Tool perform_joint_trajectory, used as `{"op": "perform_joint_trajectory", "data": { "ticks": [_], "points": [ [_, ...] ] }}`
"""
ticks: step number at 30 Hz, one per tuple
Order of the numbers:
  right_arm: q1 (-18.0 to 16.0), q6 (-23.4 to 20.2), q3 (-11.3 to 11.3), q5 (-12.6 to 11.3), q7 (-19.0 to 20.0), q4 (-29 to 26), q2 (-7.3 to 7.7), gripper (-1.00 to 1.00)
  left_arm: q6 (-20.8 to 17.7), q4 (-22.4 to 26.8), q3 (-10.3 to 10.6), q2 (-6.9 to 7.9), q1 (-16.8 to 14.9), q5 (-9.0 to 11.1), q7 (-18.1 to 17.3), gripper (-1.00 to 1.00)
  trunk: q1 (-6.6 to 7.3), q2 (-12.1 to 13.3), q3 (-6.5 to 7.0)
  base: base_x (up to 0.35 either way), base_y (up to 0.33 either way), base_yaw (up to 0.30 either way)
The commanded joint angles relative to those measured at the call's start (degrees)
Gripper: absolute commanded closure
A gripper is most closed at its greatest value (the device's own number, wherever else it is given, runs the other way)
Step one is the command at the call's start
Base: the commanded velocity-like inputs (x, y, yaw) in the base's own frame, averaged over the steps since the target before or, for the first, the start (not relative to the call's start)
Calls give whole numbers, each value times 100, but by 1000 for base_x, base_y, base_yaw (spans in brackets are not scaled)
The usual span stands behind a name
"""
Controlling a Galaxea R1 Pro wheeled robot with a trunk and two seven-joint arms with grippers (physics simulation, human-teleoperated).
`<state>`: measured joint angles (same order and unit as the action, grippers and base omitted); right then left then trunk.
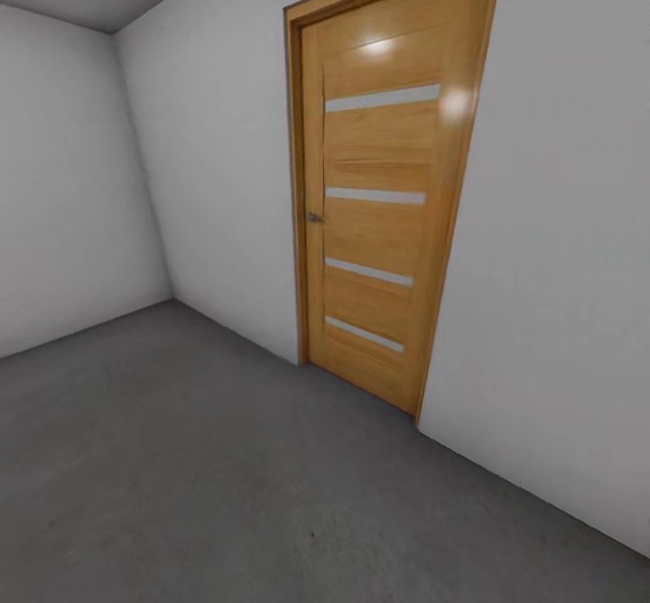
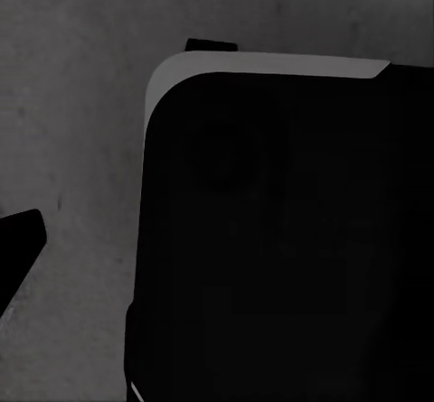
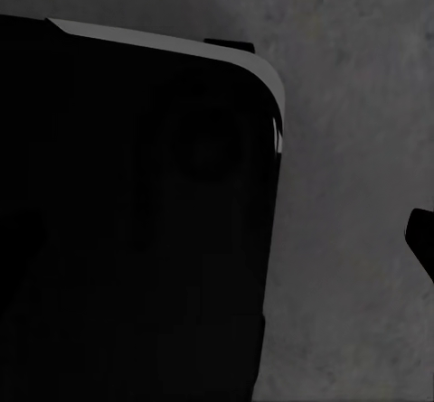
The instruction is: Move the two storage containers from the living room to the garage. In the garage, place one container on the floor and stack the other container on top of it (either order is fine).
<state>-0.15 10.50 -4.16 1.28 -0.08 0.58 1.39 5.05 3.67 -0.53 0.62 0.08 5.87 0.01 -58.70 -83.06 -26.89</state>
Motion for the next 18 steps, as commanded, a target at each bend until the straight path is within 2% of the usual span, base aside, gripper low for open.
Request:
{"op": "perform_joint_trajectory", "data": {
  "ticks": [1,18],
  "points": [
    [-3,23,-39,12,-1,5,1,-100,12,2,1,0,1,54,-1,-100,-3,-2,-4,301,214,-243],
    [-5,27,-40,16,-1,4,7,-100,14,2,-1,0,1,54,-1,-100,-3,-2,-4,296,222,-243]
  ]
}}
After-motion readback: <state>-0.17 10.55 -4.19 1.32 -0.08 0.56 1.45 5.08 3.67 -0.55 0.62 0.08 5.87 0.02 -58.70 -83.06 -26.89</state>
